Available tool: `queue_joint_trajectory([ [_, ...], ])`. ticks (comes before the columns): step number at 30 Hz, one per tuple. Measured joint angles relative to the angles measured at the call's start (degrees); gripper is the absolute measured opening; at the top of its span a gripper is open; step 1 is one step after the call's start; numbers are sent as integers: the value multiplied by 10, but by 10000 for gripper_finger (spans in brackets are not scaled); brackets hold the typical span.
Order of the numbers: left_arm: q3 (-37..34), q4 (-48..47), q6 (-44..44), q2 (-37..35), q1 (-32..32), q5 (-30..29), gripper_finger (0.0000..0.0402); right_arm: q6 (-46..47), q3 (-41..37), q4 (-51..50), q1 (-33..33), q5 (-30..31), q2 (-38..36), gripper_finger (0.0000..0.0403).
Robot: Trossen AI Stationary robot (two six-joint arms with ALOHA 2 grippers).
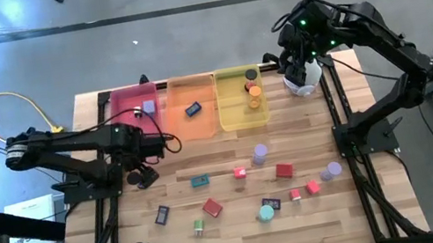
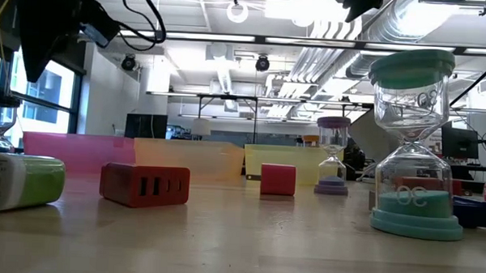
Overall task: Pick & Place Office items
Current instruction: Put the blue hourglass into the yellow bin
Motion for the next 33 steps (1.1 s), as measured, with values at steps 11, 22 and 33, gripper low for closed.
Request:
queue_joint_trajectory([
  [11, 0, 0, -52, 0, -14, -54, 330, -13, 0, 8, 0, 0, 0, 246],
  [22, -1, 1, 12, 7, -15, -76, 330, -17, 0, 14, 0, 0, 0, 246],
  [33, -1, 7, 41, 7, -40, -144, 330, -17, 0, 13, 0, 0, 0, 246],
])
